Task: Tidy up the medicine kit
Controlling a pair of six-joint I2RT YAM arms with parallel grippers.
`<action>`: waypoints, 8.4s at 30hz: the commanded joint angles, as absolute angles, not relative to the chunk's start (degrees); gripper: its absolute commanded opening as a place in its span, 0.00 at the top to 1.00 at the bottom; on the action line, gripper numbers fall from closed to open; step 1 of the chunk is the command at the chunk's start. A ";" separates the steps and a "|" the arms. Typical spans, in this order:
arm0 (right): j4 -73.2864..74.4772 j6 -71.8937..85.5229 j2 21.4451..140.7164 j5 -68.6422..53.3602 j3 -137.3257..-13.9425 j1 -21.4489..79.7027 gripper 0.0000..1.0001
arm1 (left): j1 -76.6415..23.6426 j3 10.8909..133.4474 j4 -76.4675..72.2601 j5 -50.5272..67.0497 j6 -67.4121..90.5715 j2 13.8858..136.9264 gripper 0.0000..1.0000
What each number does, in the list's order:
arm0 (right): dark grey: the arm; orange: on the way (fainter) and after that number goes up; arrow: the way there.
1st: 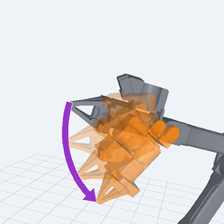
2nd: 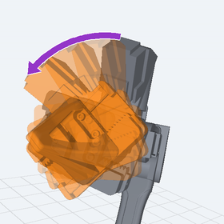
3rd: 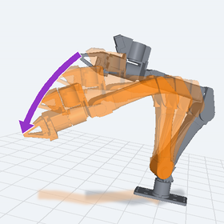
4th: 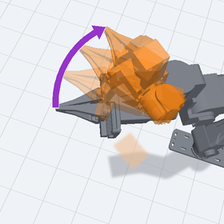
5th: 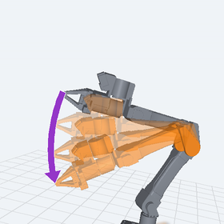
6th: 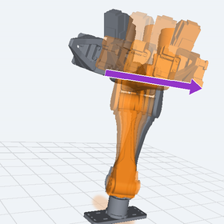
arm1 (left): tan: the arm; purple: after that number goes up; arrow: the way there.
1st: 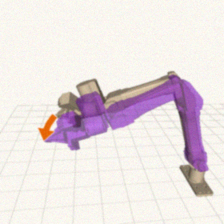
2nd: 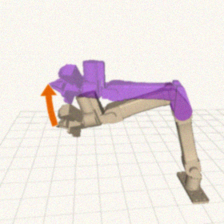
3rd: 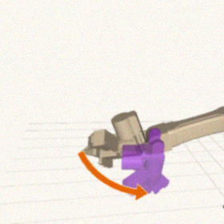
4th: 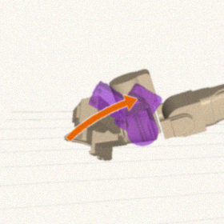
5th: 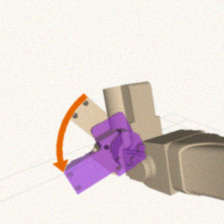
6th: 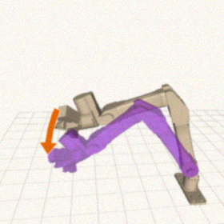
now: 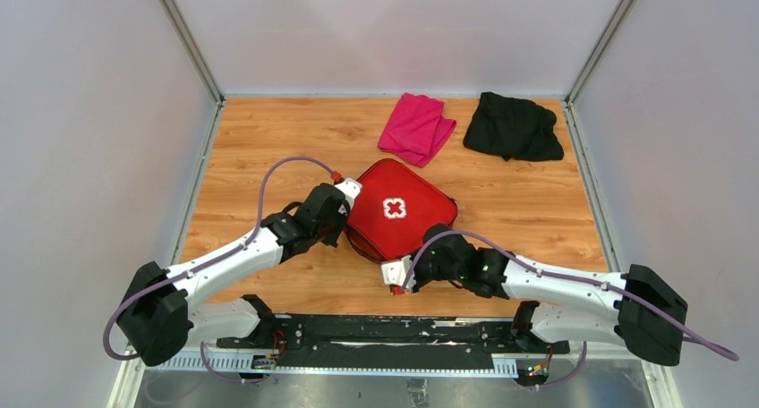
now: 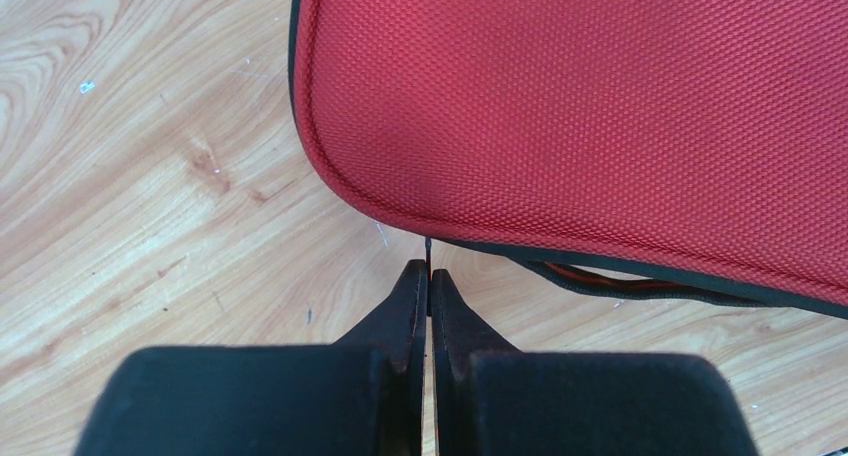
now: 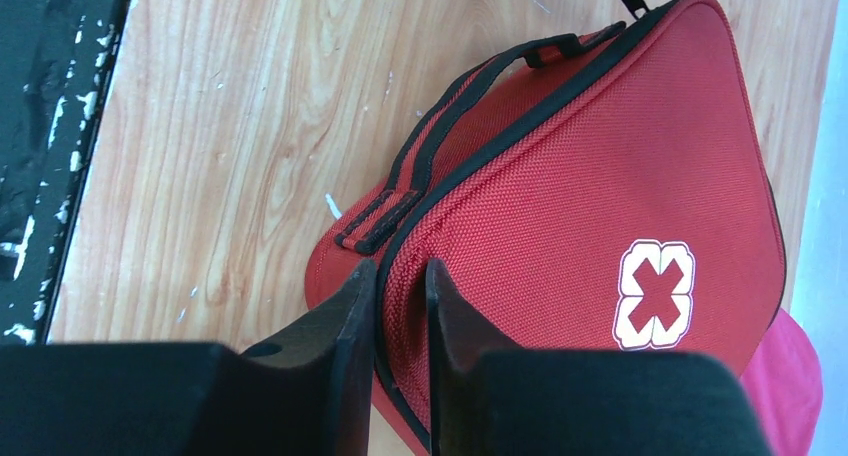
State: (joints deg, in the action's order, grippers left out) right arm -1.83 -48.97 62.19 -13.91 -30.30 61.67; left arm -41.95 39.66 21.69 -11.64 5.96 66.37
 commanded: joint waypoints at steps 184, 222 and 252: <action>-8.26 -6.35 87.37 16.99 -49.81 68.03 0.95 | -53.58 30.65 25.40 -11.90 27.48 49.20 1.00; -7.47 -2.65 87.06 19.15 -49.31 67.73 0.95 | -53.26 37.95 48.50 -48.61 43.77 47.40 1.00; -14.88 1.20 82.92 11.97 -44.29 66.36 0.94 | -67.32 36.08 28.46 -26.83 39.63 53.58 1.00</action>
